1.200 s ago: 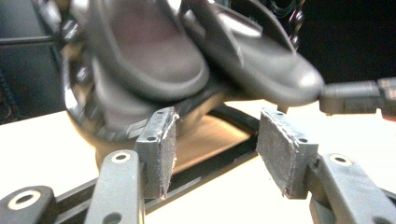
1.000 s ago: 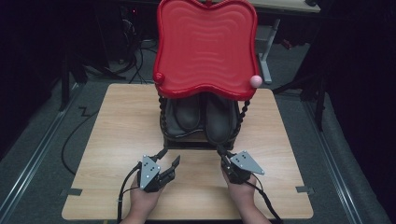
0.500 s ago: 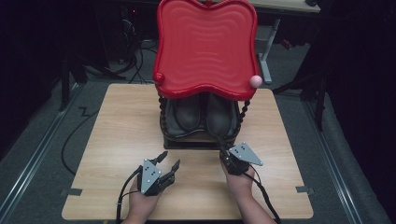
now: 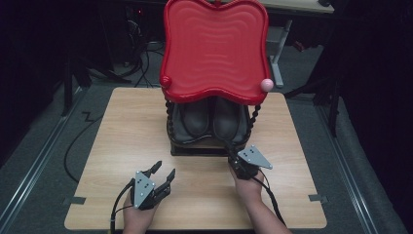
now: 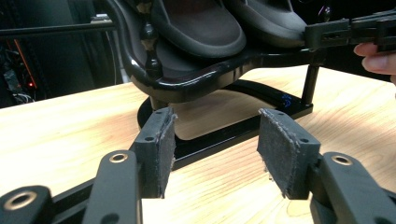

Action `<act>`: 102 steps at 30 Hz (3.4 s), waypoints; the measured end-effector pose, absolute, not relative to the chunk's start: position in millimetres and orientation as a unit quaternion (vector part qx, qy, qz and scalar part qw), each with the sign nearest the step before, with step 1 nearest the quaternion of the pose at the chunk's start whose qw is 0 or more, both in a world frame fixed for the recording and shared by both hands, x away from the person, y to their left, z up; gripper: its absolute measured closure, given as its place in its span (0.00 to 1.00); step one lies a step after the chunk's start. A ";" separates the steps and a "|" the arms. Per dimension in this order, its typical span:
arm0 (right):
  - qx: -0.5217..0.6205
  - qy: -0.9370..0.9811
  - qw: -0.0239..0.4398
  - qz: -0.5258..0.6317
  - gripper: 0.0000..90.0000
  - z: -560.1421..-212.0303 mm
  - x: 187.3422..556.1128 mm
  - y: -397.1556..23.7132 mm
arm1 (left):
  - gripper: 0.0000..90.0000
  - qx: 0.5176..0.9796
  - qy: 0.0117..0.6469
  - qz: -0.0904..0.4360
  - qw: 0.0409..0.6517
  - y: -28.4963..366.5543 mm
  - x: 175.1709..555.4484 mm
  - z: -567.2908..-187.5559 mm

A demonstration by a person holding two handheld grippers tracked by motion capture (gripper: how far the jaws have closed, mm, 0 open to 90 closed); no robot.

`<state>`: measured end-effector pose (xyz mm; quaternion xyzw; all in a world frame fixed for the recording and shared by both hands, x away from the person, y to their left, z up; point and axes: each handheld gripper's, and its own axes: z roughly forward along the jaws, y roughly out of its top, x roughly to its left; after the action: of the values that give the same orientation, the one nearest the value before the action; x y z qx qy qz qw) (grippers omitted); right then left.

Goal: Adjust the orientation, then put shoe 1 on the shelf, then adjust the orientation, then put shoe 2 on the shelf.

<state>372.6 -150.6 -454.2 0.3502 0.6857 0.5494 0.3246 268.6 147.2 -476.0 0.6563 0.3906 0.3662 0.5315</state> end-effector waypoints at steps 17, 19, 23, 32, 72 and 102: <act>0.358 0.684 0.333 0.541 0.98 -448.0 390.4 -147.8 | 0.51 0.667 0.376 0.356 0.535 135.6 274.4 -479.2; 0.360 0.681 0.337 0.542 0.98 -445.6 391.2 -150.9 | 0.52 0.666 0.379 0.356 0.535 136.4 274.4 -479.8; 0.363 0.683 0.341 0.534 0.98 -445.7 397.6 -155.1 | 0.52 0.663 0.379 0.359 0.537 139.4 269.9 -478.5; 0.365 0.685 0.343 0.529 0.98 -445.3 400.0 -151.0 | 0.52 0.656 0.387 0.366 0.534 148.4 265.6 -477.1; 0.485 0.690 0.298 0.447 0.23 -482.9 351.4 -276.2 | 0.44 0.700 0.418 0.335 0.473 181.2 280.4 -491.6; 0.525 0.679 0.287 0.425 0.20 -488.5 343.9 -289.1 | 0.43 0.696 0.416 0.325 0.487 179.6 288.4 -487.3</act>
<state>343.9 -289.1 -488.5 0.5253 0.6793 0.4249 0.2865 288.4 179.6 -487.3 0.6960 0.4157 0.3250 0.4870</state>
